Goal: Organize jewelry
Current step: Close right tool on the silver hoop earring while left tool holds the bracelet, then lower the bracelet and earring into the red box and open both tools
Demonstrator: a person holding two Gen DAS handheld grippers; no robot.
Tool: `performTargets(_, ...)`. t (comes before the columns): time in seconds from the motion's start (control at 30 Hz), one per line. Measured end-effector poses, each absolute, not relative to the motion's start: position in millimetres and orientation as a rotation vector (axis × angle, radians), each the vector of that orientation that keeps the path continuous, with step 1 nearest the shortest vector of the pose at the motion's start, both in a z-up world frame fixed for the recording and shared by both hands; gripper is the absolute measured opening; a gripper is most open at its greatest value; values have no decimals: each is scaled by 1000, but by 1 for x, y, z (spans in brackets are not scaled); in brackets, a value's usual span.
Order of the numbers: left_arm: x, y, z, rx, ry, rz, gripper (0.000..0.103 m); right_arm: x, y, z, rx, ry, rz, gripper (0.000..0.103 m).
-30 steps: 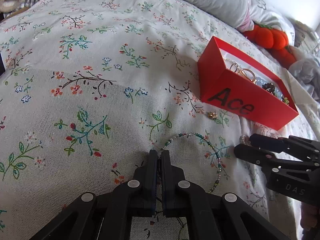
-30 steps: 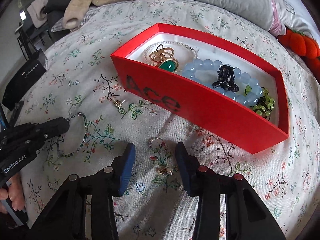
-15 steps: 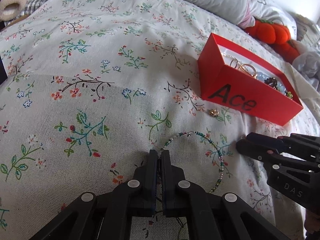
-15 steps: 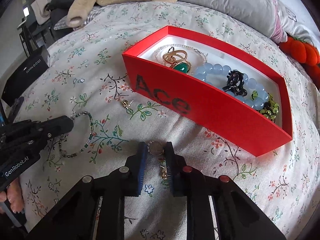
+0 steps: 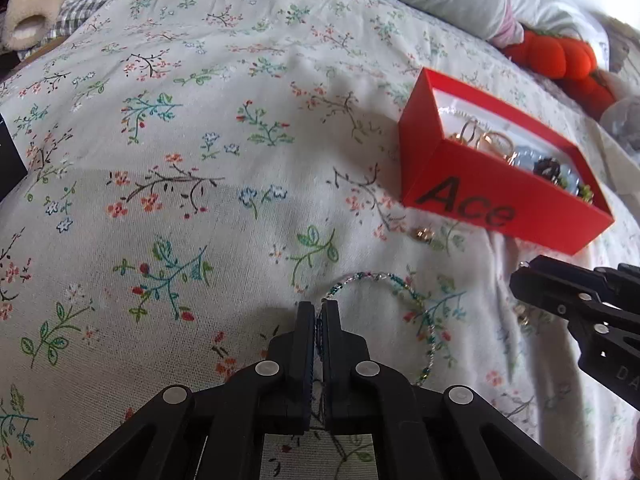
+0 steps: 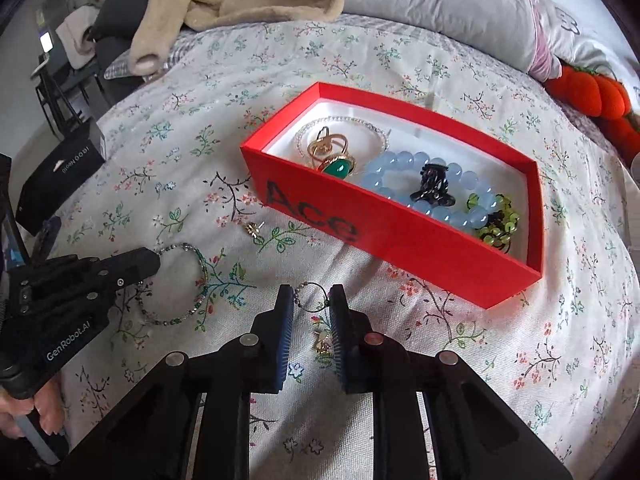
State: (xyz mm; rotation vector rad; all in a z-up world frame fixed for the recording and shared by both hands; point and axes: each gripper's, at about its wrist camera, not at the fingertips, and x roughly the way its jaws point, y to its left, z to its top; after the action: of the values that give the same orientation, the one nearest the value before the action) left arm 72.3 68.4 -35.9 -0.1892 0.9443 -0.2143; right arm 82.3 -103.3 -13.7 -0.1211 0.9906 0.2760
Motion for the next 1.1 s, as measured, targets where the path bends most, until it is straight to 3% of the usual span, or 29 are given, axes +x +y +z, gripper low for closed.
performTargets(0.67,106,-3,82,-183,820,-427,0,91,-170,56,107,888,258,19)
performTargets(1.1,149,-40,59,-355,929,-544,0,106,-208,54,189,897,194,20)
